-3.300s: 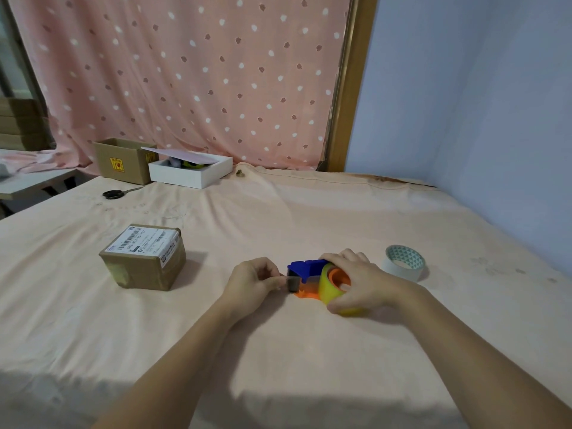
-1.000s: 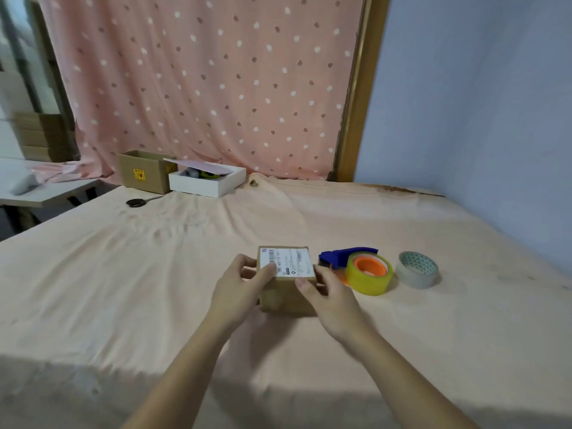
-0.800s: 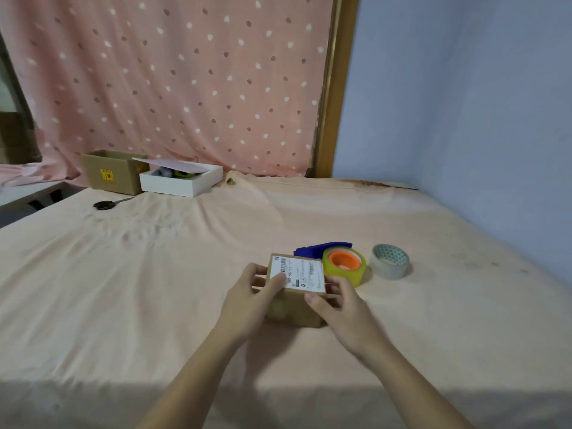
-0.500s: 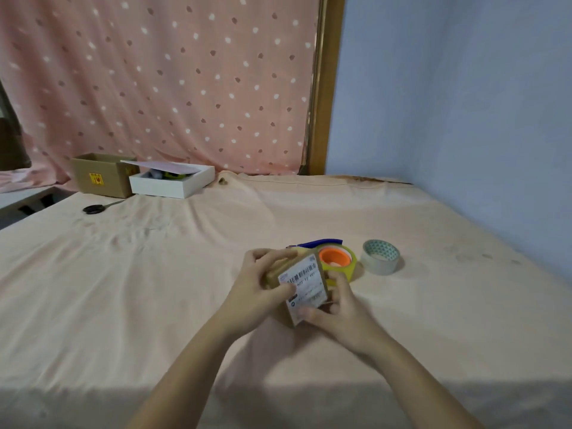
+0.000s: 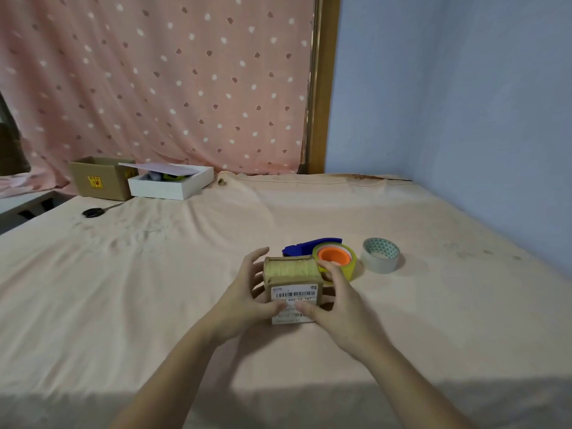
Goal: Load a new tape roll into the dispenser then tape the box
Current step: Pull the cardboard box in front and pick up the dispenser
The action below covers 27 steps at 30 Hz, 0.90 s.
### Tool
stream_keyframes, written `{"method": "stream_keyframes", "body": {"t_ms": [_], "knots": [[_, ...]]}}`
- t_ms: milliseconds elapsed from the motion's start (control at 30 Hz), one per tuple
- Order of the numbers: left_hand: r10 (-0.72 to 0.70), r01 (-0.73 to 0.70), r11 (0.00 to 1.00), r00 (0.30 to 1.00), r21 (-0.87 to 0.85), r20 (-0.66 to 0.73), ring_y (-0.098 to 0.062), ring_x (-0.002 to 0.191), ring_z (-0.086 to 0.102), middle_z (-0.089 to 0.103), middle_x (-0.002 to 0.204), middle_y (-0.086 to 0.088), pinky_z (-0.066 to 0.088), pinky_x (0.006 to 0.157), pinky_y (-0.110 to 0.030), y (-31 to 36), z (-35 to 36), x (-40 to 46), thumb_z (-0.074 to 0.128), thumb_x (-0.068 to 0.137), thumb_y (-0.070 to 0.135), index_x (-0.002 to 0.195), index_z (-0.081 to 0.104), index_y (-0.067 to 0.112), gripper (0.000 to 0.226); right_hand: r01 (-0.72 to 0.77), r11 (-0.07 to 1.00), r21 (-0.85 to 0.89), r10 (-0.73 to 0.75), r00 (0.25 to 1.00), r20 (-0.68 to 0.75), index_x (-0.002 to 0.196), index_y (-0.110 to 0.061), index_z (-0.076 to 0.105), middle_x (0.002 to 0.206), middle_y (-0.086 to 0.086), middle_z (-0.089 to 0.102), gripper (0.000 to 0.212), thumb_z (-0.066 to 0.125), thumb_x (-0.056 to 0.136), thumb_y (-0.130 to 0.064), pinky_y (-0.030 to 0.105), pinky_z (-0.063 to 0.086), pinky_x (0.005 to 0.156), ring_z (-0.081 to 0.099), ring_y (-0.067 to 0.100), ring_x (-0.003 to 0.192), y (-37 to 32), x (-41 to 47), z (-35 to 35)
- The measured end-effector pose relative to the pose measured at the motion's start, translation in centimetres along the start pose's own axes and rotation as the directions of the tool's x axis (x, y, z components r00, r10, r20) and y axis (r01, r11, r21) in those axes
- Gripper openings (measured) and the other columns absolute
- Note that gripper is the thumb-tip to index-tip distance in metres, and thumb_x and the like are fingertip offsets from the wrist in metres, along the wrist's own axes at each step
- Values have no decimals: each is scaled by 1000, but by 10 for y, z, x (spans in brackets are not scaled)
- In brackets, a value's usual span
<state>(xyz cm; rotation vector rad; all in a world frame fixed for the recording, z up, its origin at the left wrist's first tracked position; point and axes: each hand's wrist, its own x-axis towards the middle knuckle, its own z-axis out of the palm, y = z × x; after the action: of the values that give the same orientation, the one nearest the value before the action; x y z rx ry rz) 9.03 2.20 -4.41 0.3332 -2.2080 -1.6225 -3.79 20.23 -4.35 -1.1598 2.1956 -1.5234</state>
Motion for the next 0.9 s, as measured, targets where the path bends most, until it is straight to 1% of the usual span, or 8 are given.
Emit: {"method": "stream_keyframes", "body": {"t_ms": [133, 267, 400, 500, 567, 667, 800, 900], "knots": [[-21, 24, 994, 999, -108, 33, -3, 135, 51, 41, 155, 14, 49, 109, -32, -6, 1, -1, 81, 84, 8, 155, 13, 44, 104, -2, 1000, -17, 2, 1000, -5, 148, -33, 39, 130, -17, 62, 87, 88, 77, -32, 4, 47, 71, 66, -6, 102, 4, 4, -1], [-22, 22, 991, 1000, -132, 0, -4, 146, 36, 24, 162, 21, 38, 119, -41, -5, -1, 4, 93, 64, 34, 155, 12, 47, 123, -13, 1000, -2, 13, 999, 29, 148, -42, 35, 140, -18, 52, 99, 91, 67, -43, 30, 60, 79, 61, 9, 120, 12, 8, -8], [4, -9, 991, 999, -132, -34, 2, 141, 42, 33, 157, 23, 41, 113, -30, -3, -7, 9, 80, 67, 61, 155, 24, 39, 107, -11, 986, 169, 41, 984, -173, 118, -49, 59, 120, -10, 65, 51, 73, 72, -63, 30, 55, 77, 67, 14, 103, 15, 23, -29], [-59, 32, 984, 987, -177, -152, -7, 129, 58, 61, 139, 13, 45, 112, -42, -3, -16, 29, 56, 76, 82, 135, 58, 29, 79, -105, 985, 138, 150, 913, -379, 103, -31, 65, 100, -8, 70, 27, 61, 91, -55, 41, 56, 75, 69, 25, 96, 27, 46, -48], [-128, 100, 986, 966, -133, -223, -15, 117, 67, 72, 122, 5, 50, 106, -46, -1, -22, 54, 45, 91, 72, 119, 69, 23, 61, -232, 970, 70, 241, 890, -387, 106, -21, 63, 97, -4, 69, 29, 59, 96, -48, 41, 55, 73, 69, 25, 86, 35, 62, -55], [-233, 233, 972, 947, -27, -221, -26, 106, 68, 72, 117, -2, 52, 101, -48, 0, -29, 93, 49, 99, 54, 111, 71, 19, 43, -396, 917, 41, 392, 878, -274, 127, -18, 51, 88, 2, 67, 43, 58, 95, -46, 27, 43, 50, 59, 24, 56, 39, 82, -56], [-356, 363, 924, 931, 116, -77, -27, 98, 66, 71, 117, -9, 52, 93, -41, -4, -28, 123, 59, 94, 52, 110, 73, 16, 42, -439, 897, -43, 421, 881, -218, 148, -22, 39, 77, 14, 71, 67, 63, 90, -47, 27, 45, 43, 62, 28, 50, 45, 112, -52], [-347, 340, 916, 938, 211, -5, -25, 99, 71, 77, 107, -11, 54, 90, -40, -6, -25, 129, 65, 91, 52, 103, 78, 16, 40, -430, 882, -192, 406, 901, -150, 151, -32, 35, 84, 14, 73, 73, 62, 84, -43, 27, 47, 42, 64, 26, 45, 41, 128, -53]]}}
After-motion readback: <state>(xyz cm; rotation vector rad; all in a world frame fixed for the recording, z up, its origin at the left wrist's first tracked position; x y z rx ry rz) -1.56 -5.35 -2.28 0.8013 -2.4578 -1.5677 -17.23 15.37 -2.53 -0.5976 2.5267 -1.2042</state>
